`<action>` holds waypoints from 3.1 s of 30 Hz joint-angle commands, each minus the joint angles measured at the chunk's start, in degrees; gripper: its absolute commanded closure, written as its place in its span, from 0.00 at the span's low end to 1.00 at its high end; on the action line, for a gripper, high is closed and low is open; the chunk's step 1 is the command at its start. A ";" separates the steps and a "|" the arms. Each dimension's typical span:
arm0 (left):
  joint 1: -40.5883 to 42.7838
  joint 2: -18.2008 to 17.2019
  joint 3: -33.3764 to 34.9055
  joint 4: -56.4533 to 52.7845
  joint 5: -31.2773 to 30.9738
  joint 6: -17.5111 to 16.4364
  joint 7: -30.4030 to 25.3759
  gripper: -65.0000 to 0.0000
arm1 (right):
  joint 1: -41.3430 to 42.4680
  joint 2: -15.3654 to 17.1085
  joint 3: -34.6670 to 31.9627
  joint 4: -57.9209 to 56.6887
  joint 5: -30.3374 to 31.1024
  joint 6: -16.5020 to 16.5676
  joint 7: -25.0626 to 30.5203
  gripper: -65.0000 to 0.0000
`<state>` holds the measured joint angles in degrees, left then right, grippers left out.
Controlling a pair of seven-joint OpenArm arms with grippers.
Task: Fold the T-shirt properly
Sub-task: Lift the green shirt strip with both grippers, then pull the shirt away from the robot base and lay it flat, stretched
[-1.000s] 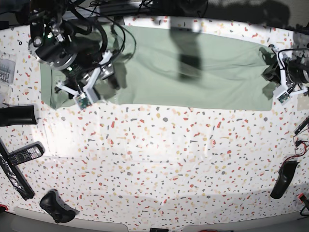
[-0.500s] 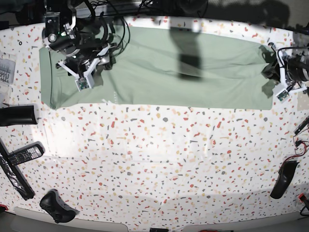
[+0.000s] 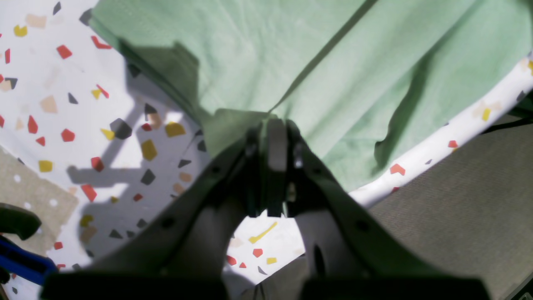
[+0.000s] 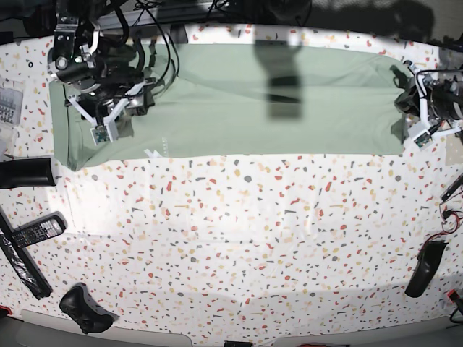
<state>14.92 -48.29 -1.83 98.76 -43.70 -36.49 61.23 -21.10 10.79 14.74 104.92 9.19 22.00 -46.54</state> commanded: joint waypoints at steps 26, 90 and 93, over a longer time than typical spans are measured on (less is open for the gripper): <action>-0.46 10.99 -0.50 11.30 10.36 15.80 -5.68 0.56 | 0.31 0.46 0.20 0.79 0.42 -0.39 0.72 0.48; -33.83 22.21 -0.33 -35.78 35.74 19.96 -17.70 0.56 | 16.33 -5.14 0.31 -18.53 3.45 4.85 1.51 0.48; -35.67 20.90 -0.33 -35.78 35.71 19.96 -17.55 0.56 | 16.33 -5.09 0.31 -18.53 3.45 4.85 1.51 0.48</action>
<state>-18.83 -26.20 -1.83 62.17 -8.01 -16.91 44.95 -5.06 5.26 14.79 85.93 13.67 27.44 -43.75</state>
